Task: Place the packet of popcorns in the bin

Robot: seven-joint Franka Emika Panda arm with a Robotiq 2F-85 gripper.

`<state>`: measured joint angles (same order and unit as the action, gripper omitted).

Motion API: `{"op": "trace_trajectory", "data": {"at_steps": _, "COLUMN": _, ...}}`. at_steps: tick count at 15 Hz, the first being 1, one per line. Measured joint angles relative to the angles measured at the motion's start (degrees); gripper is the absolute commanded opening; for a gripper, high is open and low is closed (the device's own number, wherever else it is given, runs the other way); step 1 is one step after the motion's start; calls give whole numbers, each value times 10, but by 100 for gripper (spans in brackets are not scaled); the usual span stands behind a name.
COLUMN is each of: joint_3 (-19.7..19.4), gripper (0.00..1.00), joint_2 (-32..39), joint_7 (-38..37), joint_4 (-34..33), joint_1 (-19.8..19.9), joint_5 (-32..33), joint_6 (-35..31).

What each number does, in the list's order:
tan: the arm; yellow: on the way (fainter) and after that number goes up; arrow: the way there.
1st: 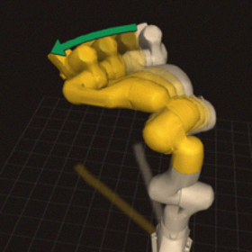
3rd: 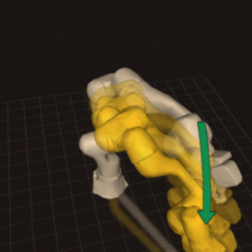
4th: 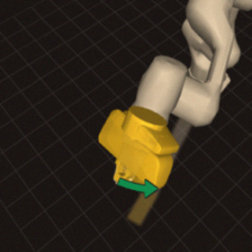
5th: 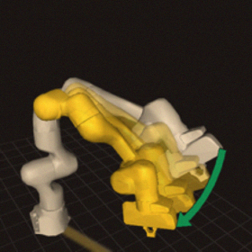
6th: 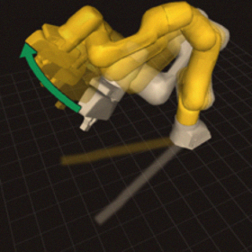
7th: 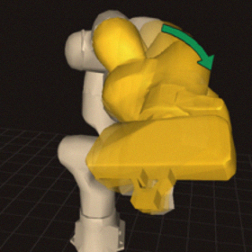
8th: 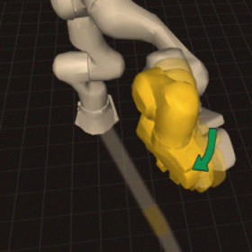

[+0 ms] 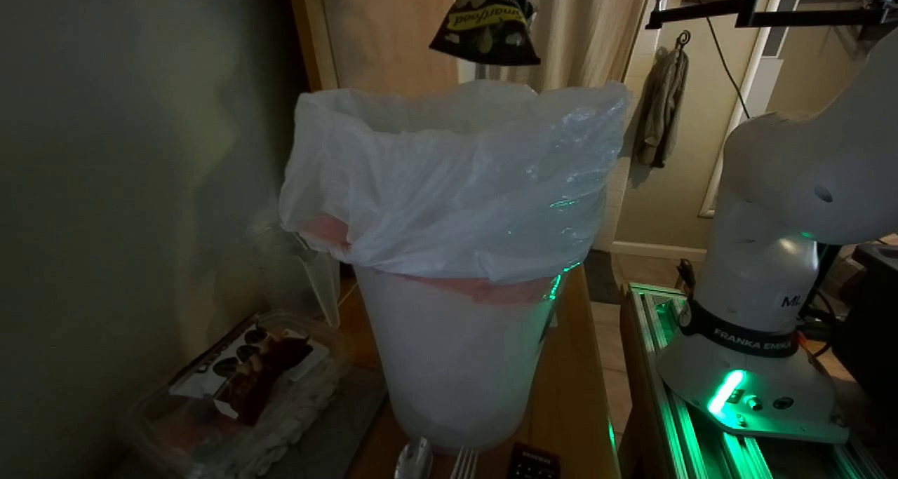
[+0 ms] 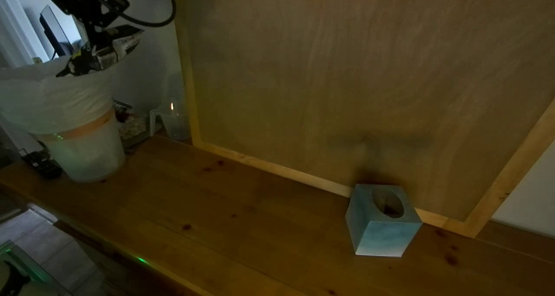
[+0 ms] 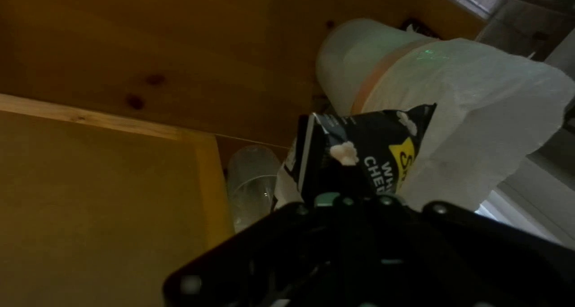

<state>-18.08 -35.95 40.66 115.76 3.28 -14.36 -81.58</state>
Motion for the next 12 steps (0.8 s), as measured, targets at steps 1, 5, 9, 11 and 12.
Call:
{"op": "trace_trajectory", "data": {"at_steps": 1, "joint_3": 2, "gripper": 0, "joint_2": 0, "joint_7": 0, "joint_4": -9, "joint_1": -8, "joint_5": -8, "joint_6": 11}}
{"op": "trace_trajectory", "data": {"at_steps": 5, "joint_3": 25, "gripper": 0, "joint_2": 0, "joint_7": 0, "joint_4": -36, "joint_1": -43, "joint_5": -31, "joint_6": 40}}
{"op": "trace_trajectory", "data": {"at_steps": 9, "joint_3": 59, "gripper": 0, "joint_2": 2, "joint_7": 0, "joint_4": -49, "joint_1": -75, "joint_5": -46, "joint_6": 52}}
{"op": "trace_trajectory", "data": {"at_steps": 11, "joint_3": 76, "gripper": 0, "joint_2": 4, "joint_7": 0, "joint_4": -51, "joint_1": -89, "joint_5": -49, "joint_6": 57}}
{"op": "trace_trajectory", "data": {"at_steps": 12, "joint_3": 84, "gripper": 0, "joint_2": 5, "joint_7": 0, "joint_4": -51, "joint_1": -94, "joint_5": -50, "joint_6": 59}}
